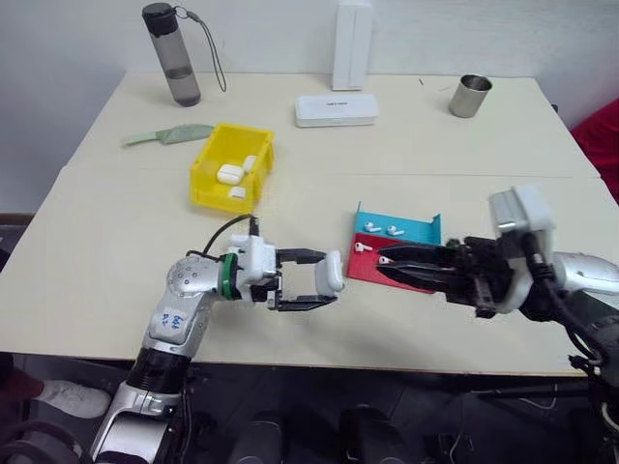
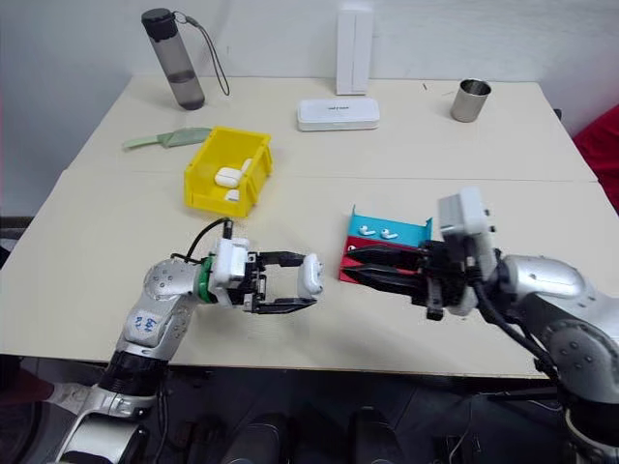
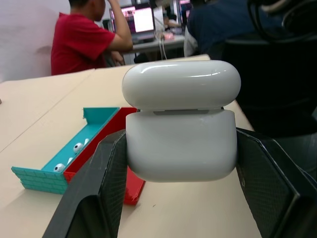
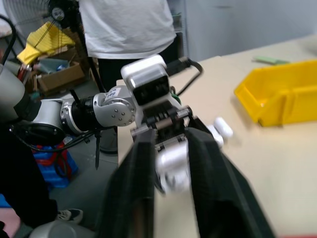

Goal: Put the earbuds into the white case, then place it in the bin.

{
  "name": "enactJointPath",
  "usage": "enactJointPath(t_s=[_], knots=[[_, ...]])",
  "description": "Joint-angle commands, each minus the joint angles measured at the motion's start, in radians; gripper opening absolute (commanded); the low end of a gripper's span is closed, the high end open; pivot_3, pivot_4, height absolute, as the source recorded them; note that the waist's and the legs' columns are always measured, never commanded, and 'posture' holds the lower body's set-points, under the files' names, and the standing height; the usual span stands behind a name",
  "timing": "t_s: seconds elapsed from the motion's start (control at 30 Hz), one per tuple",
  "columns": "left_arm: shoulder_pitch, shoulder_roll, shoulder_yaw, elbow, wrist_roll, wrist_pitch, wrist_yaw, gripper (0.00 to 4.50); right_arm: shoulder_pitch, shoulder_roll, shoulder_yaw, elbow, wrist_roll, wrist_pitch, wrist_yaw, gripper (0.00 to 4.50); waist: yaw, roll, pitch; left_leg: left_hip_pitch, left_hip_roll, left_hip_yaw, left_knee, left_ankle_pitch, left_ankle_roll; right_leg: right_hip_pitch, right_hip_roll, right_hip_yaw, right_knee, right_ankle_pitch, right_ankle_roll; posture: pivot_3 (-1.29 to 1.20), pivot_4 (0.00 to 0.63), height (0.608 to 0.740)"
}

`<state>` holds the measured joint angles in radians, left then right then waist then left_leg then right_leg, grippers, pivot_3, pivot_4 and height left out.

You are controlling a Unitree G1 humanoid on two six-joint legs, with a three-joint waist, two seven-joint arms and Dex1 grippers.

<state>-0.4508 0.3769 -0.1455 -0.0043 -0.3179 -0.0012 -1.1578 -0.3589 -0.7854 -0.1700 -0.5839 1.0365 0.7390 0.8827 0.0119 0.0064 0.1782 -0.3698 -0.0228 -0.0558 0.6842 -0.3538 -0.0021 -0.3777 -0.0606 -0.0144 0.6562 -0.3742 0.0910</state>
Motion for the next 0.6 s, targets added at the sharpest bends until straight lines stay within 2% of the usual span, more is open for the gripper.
enactJointPath(t_s=[0.03,0.13,0.3,0.43,0.6], knots=[[-0.023,0.018,-0.043,-0.024,0.04,0.0,0.001,2.78,-0.072,0.023,0.125,-0.022,-0.109,-0.035,-0.001,0.02,-0.001,0.0,0.0,0.0,0.0,0.0,0.0,0.0,0.0,0.0,0.0,0.0,0.0,0.0,0.0,0.0,0.15,0.74],[-0.026,0.017,-0.056,-0.028,0.034,0.004,0.0,2.78,-0.123,0.049,0.228,0.004,-0.215,-0.06,0.001,0.02,-0.001,0.0,0.0,0.0,0.0,-0.001,-0.001,0.0,0.0,-0.001,0.0,-0.001,0.0,0.0,0.0,0.0,0.15,0.74],[-0.025,0.013,-0.057,-0.032,0.027,0.001,0.008,2.78,-0.13,0.049,0.305,0.053,-0.331,-0.068,0.007,0.02,0.005,0.0,0.0,-0.001,0.0,-0.001,-0.001,0.0,0.0,-0.001,-0.001,-0.001,0.0,0.0,0.0,0.0,0.15,0.74],[-0.014,0.017,-0.049,-0.045,0.018,0.003,0.015,2.78,-0.055,-0.004,0.288,0.065,-0.375,-0.113,0.08,0.02,0.013,0.0,0.0,-0.001,-0.001,-0.003,-0.001,0.0,0.0,-0.001,-0.001,-0.002,0.0,0.0,0.0,0.0,0.15,0.74],[0.021,0.009,0.008,-0.09,-0.077,0.064,0.03,2.78,0.096,-0.057,0.17,0.082,-0.361,-0.163,0.144,0.02,0.012,0.0,0.0,-0.002,-0.001,-0.004,-0.001,0.0,0.0,-0.001,-0.001,-0.003,-0.001,0.0,0.0,0.0,0.15,0.74]])
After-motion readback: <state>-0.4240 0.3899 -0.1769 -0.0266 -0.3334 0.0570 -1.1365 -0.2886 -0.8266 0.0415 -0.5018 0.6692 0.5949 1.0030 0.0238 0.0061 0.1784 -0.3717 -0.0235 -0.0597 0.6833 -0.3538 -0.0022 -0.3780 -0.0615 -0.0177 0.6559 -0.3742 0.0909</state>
